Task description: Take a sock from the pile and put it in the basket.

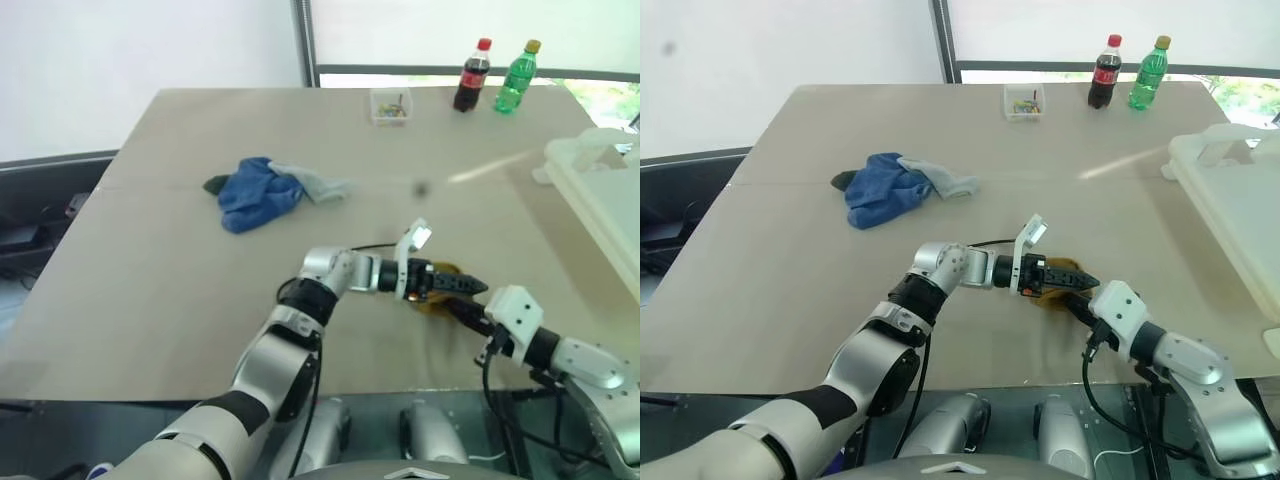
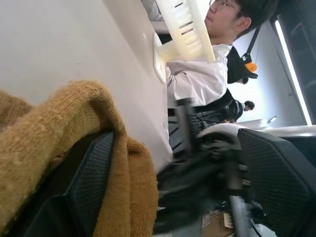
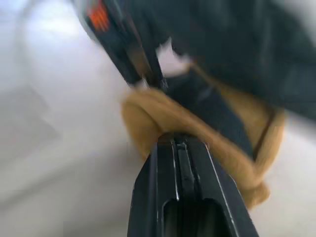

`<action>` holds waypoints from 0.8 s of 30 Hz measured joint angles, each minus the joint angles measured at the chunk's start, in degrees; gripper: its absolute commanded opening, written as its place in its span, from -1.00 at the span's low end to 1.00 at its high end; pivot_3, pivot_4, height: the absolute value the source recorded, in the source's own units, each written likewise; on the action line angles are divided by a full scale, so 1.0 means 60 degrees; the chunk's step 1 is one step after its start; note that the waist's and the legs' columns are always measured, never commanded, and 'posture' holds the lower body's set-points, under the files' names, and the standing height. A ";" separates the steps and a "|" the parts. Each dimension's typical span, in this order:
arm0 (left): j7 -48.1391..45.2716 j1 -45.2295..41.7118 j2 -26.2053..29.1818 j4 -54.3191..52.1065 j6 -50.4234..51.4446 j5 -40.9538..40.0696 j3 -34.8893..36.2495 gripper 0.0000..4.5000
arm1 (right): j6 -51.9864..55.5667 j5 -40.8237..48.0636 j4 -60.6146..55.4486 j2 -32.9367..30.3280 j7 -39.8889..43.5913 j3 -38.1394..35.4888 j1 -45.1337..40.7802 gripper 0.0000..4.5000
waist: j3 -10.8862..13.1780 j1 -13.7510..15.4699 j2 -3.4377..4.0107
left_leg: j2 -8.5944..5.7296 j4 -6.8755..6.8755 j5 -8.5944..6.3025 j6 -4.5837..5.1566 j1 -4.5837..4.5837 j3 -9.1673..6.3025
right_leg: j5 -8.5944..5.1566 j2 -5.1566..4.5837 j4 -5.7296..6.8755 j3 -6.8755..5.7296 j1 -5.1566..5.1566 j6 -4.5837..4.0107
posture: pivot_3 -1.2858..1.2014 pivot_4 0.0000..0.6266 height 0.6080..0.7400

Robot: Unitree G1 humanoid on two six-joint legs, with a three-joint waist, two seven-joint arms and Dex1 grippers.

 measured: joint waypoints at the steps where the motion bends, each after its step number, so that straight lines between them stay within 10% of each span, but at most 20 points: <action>1: -0.0032 0.0000 -0.0003 0.0007 -0.0037 0.0060 -0.0011 0.88 | 0.0142 0.0096 -0.0205 -0.0072 0.0009 -0.0128 0.0106 -0.97 | -0.0005 -0.0002 -0.0013 | 0.0000 0.0002 -0.0011 0.0013 0.0007 0.0000 | -0.0002 0.0000 -0.0007 -0.0001 0.0011 0.0009 | 0.03 -0.52 1.00; 7: -0.1202 0.0865 0.0880 -0.1579 0.0199 -0.0131 -0.0044 0.88 | 0.1725 0.1481 -0.0894 0.0124 -0.0370 -0.1244 0.0603 -0.80 | 0.0005 -0.0132 -0.0011 | 0.0023 -0.0006 -0.0019 0.0034 -0.0004 0.0011 | 0.0007 -0.0014 0.0000 0.0024 -0.0010 0.0004 | 0.03 -0.52 1.00; 12: -0.1249 0.1995 0.2203 -0.4050 0.0590 -0.0442 0.0149 0.88 | 0.2353 0.1999 -0.0888 0.0618 -0.1047 -0.1320 -0.0568 0.05 | 0.0012 -0.0147 0.0013 | 0.0054 -0.0019 -0.0003 -0.0004 -0.0007 0.0029 | 0.0011 0.0007 0.0000 0.0039 -0.0032 -0.0003 | 0.03 -0.52 1.00; 24: -0.0866 0.4534 0.4796 -0.8788 -0.0626 -0.0593 0.1033 0.88 | 0.3807 0.0662 0.0837 0.0877 -0.2227 0.0809 -0.2508 0.05 | 0.0016 -0.0083 0.0017 | 0.0043 -0.0019 -0.0003 -0.0006 -0.0104 0.0045 | 0.0020 -0.0002 0.0003 0.0053 -0.0134 -0.0019 | 0.03 -0.52 1.00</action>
